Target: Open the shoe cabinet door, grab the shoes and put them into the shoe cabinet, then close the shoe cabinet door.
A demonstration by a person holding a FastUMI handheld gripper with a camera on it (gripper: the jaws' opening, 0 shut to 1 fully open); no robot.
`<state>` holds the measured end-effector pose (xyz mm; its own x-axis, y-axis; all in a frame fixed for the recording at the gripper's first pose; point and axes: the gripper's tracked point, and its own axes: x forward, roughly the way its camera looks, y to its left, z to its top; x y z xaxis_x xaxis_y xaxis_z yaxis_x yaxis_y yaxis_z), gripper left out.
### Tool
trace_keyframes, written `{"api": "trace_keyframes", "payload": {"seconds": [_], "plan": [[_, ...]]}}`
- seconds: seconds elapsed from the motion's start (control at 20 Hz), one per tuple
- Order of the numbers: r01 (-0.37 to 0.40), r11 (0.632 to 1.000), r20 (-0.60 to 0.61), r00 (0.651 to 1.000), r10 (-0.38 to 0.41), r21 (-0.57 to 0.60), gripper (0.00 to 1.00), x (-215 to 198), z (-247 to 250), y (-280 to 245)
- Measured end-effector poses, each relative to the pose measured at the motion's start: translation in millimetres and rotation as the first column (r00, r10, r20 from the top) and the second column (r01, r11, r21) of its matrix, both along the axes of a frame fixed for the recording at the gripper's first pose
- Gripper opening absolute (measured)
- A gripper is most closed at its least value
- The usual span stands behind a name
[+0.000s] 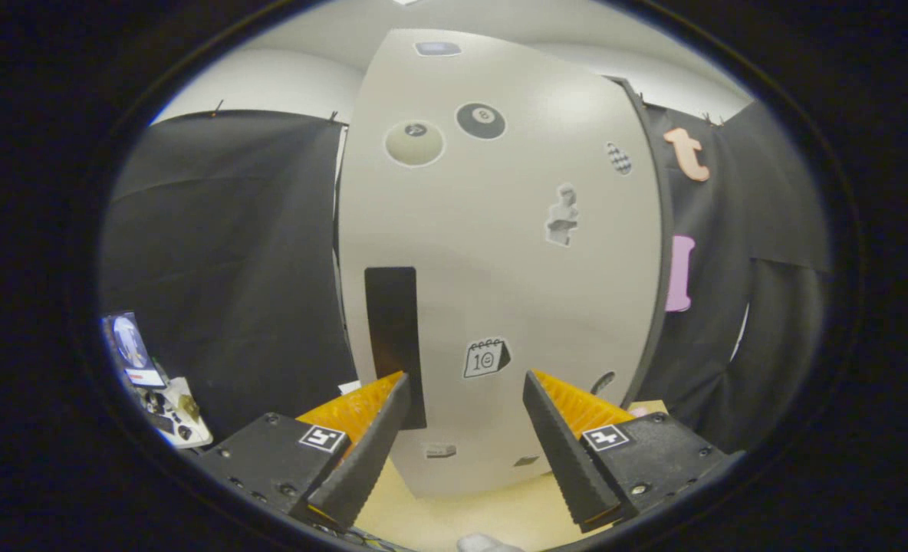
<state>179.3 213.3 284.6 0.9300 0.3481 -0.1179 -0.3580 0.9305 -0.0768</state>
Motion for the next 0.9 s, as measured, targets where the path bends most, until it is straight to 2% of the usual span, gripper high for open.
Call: {"api": "trace_keyframes", "payload": {"seconds": [0.1, 0.2, 0.45, 0.9], "plan": [[0.03, 1.0, 0.029, 0.999, -0.03, -0.006, 0.98, 19.0, 6.1, 15.8], [0.039, 0.999, 0.02, 0.999, -0.04, 0.034, 0.98, 24.0, 7.3, 25.7], [0.078, 0.995, 0.024, 0.997, -0.08, 0.055, 0.97, 21.2, 12.5, 9.7], [0.162, 0.984, 0.022, 0.986, -0.164, 0.075, 0.97, -51.6, 17.5, -27.9]]}}
